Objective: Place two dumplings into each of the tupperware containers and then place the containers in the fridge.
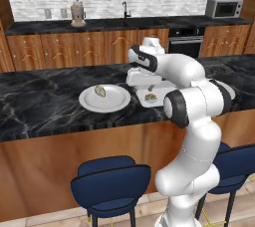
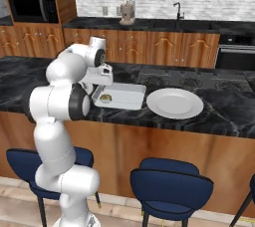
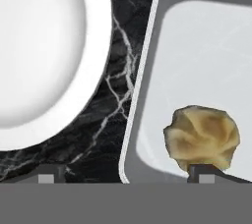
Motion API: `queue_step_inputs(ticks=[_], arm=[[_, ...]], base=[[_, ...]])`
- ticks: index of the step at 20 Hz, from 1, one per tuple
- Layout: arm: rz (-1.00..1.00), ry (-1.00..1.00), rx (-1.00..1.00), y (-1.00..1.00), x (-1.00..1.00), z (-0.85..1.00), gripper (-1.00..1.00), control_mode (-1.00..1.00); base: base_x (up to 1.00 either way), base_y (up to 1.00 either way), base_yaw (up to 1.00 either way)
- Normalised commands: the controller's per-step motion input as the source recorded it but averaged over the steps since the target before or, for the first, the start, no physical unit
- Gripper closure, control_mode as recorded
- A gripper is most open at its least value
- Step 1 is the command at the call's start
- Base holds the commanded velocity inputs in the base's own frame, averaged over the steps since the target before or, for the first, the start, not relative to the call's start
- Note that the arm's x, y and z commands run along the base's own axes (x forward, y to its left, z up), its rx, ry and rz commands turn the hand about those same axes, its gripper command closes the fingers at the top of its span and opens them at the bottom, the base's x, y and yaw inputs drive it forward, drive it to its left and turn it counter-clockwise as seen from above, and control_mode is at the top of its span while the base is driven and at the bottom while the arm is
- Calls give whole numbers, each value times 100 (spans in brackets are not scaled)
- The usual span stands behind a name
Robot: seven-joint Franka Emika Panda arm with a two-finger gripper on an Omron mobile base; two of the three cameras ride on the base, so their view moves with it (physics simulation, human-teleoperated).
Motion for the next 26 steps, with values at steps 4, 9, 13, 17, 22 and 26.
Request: queue_step_inputs(ticks=[4,9,13,17,22,26], arm=[[0,-3,0,98,-12,2,-100,-100],[0,-7,0,99,18,3,-100,-100],[0,-3,0,56,42,-2,-100,-100],[0,0,0,14,72,0,-100,-100],[0,0,0,37,63,-24,-100,-100],[0,0,0,38,63,-34,-100,-100]], base=[[0,0,0],[0,0,0],[0,0,0],[0,0,0],[0,0,0],[0,0,0]])
